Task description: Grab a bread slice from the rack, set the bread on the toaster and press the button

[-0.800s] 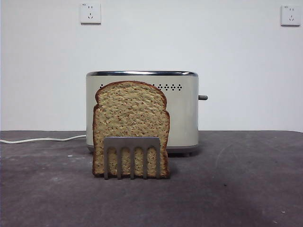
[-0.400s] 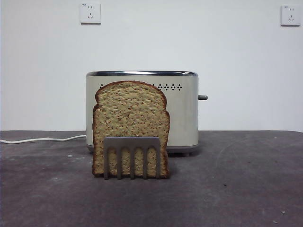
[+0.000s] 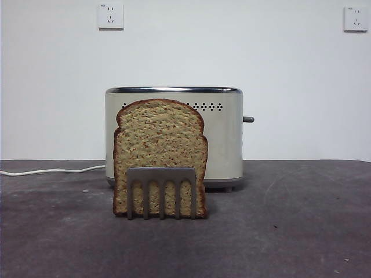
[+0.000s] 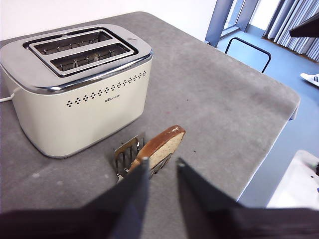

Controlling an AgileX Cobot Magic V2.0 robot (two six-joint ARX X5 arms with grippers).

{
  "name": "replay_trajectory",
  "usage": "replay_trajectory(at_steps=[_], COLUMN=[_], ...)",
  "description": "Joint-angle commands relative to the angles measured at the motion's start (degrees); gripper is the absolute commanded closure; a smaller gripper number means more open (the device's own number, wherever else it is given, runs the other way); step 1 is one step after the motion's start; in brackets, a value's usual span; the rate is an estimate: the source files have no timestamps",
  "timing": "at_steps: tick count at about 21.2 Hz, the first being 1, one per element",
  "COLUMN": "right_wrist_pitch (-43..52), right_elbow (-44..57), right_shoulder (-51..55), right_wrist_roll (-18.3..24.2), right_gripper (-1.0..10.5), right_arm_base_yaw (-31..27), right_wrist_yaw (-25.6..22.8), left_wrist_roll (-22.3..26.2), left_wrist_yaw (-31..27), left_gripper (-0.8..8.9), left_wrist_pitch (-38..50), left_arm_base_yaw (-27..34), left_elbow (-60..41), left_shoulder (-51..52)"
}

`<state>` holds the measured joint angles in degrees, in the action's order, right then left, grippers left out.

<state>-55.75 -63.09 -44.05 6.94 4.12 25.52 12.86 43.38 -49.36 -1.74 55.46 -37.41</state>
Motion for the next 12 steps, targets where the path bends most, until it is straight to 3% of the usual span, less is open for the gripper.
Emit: replay_trajectory(at_steps=[1,6,12], right_wrist_pitch=[0.13,0.15,-0.02], right_elbow=[-0.09,-0.09,-0.09], right_shoulder=[0.11,-0.37,-0.57], right_wrist_roll=[0.46,0.46,0.46], right_gripper=[9.6,9.6,9.6], right_arm_base_yaw=[0.11,0.11,0.13], right_wrist_yaw=[0.07,0.09,0.11], left_wrist_roll=[0.87,2.58,8.90], left_wrist_yaw=[-0.07,-0.94,-9.22], left_gripper=[1.81,1.82,1.81], left_wrist_pitch=[0.83,1.75,0.33], left_arm_base_yaw=[-0.48,-4.42,-14.82], left_elbow=[0.13,1.84,10.88], left_shoulder=[0.09,-1.77,-12.44])
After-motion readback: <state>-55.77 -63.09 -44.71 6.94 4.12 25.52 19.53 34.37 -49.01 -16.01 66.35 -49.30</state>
